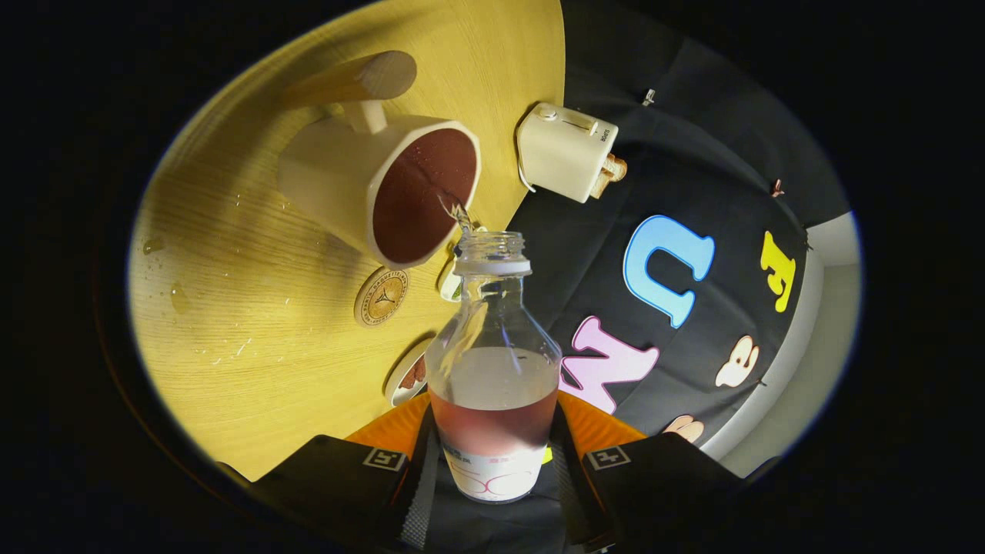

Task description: Take the bottle from table, then pour the juice into the cup, finally place the bottle on the coaster

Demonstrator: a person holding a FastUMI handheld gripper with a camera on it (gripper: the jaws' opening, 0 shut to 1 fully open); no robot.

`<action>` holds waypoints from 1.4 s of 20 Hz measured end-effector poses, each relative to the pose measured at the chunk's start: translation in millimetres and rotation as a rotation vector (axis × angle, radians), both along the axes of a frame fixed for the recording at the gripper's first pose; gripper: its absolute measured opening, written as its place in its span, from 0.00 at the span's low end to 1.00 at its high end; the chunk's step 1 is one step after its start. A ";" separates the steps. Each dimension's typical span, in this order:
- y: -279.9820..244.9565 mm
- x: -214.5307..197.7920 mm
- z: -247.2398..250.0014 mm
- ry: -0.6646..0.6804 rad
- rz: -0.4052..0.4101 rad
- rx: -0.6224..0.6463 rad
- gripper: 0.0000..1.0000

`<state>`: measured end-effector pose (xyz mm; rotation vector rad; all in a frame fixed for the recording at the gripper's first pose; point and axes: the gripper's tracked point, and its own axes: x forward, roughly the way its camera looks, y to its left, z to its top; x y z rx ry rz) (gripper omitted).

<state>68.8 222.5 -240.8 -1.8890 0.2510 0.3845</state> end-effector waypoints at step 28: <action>5.5 -8.1 3.6 -0.004 0.147 -0.153 0.69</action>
